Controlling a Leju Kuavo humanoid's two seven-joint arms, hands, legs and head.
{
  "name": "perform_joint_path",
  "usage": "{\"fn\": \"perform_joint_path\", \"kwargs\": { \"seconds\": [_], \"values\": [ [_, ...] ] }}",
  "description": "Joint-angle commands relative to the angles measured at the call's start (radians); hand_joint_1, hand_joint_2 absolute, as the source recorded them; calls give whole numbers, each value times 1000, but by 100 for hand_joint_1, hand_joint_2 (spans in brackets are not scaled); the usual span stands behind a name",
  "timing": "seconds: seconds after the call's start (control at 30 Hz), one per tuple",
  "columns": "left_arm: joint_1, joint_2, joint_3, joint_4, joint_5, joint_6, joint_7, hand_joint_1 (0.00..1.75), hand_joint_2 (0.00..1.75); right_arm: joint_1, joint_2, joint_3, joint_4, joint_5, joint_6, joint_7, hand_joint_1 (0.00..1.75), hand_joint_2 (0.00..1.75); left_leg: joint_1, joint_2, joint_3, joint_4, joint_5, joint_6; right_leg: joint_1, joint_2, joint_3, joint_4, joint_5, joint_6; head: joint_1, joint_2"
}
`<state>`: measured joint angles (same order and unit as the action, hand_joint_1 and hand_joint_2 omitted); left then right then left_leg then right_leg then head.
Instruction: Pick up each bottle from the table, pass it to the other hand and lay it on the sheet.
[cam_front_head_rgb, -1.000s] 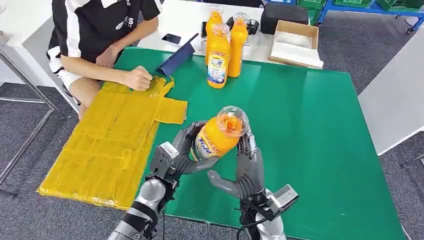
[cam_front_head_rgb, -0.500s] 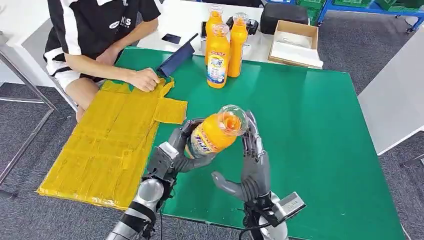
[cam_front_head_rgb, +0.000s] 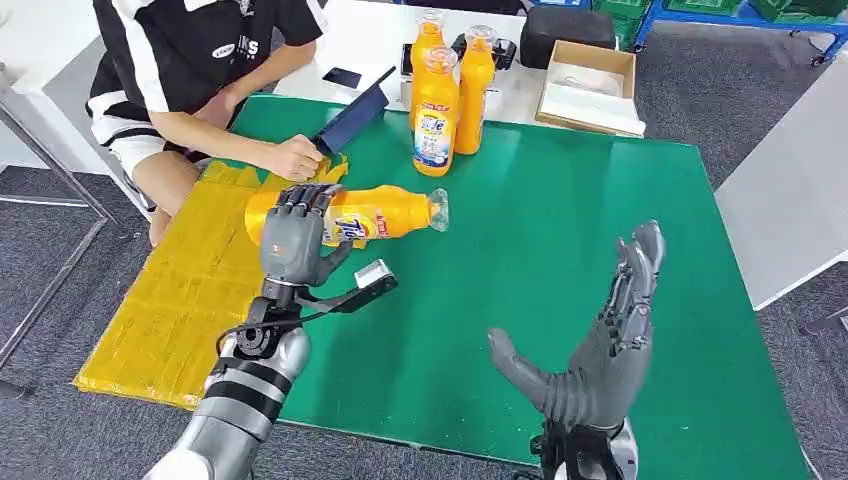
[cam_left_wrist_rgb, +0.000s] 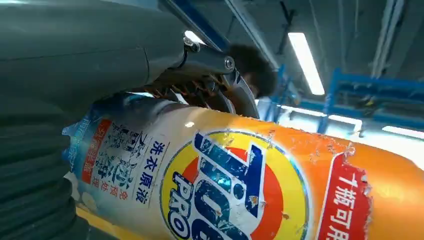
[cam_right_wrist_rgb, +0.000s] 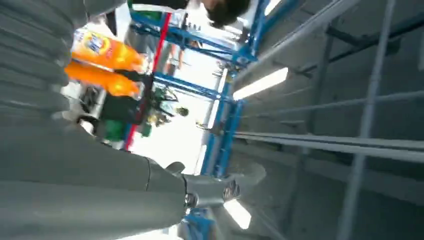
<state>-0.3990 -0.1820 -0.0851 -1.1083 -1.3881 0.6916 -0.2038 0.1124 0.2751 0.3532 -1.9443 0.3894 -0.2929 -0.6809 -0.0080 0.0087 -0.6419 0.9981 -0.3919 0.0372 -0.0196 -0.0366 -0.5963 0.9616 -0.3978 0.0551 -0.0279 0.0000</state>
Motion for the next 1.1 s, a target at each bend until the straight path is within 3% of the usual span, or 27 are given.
{"fn": "perform_joint_path", "kwargs": {
  "seconds": [0.03, 0.13, 0.23, 0.27, 0.6, 0.63, 0.73, 0.93, 1.1],
  "values": [
    [-206, 211, -94, 391, -183, 7, 288, 175, 175, 23, -181, 108, -159, 58, -230, -17, 0, 175, 1, -1, 3, -1, -1, -2, 1, 1, 4, -1, -1, -2, 1, 0],
    [-281, 242, -185, 586, -183, -19, 356, 175, 175, 23, -184, 65, -140, 14, -216, -17, 0, 175, 1, -3, 5, -1, -1, -2, 1, 0, 6, -1, -2, -3, 0, 0],
    [-291, 210, -89, 691, -125, -98, 236, 175, 175, 13, -157, -3, -80, -32, -126, -17, 0, 175, 1, -1, 7, -1, -1, -3, 0, 2, 7, -1, -2, -3, 0, 0],
    [-290, 210, -93, 727, -183, -129, 303, 175, 175, -1, -143, -18, -42, -53, -84, -17, 0, 175, 1, -1, 6, -1, -1, -2, 0, 2, 5, -2, -1, -2, 0, 0],
    [-284, 187, -25, 776, -149, -184, 286, 173, 175, -27, -112, -28, 16, -45, -45, -17, 0, 175, 1, -1, 7, 0, -2, -3, 1, 4, 7, 0, -2, -4, 0, 0],
    [-275, 187, -15, 761, -149, -214, 282, 31, 175, -29, -108, -33, 23, -38, -34, -17, 0, 175, 1, -2, 7, 0, -3, -3, 0, 3, 8, 0, -3, -4, 1, 0],
    [-263, 197, 1, 788, -155, -224, 284, 0, 175, -59, -105, -31, 67, -38, 5, -6, 0, 175, 1, 1, 7, -1, -2, -3, 0, 6, 7, -1, -1, -4, 1, 0],
    [-239, 178, 93, 745, -140, -22, 215, 0, 175, -80, -93, -46, 141, -20, 27, 47, 0, 175, 1, 0, 7, -2, -1, -3, 0, 4, 7, -1, -1, -3, 0, 0],
    [-95, 115, 206, 370, -92, 7, 22, 0, 175, -84, -81, -77, 249, -22, 76, 124, 0, 175, 1, 0, 7, -1, -1, -3, 1, 4, 7, -1, -1, -3, 0, 0]
  ]
}}
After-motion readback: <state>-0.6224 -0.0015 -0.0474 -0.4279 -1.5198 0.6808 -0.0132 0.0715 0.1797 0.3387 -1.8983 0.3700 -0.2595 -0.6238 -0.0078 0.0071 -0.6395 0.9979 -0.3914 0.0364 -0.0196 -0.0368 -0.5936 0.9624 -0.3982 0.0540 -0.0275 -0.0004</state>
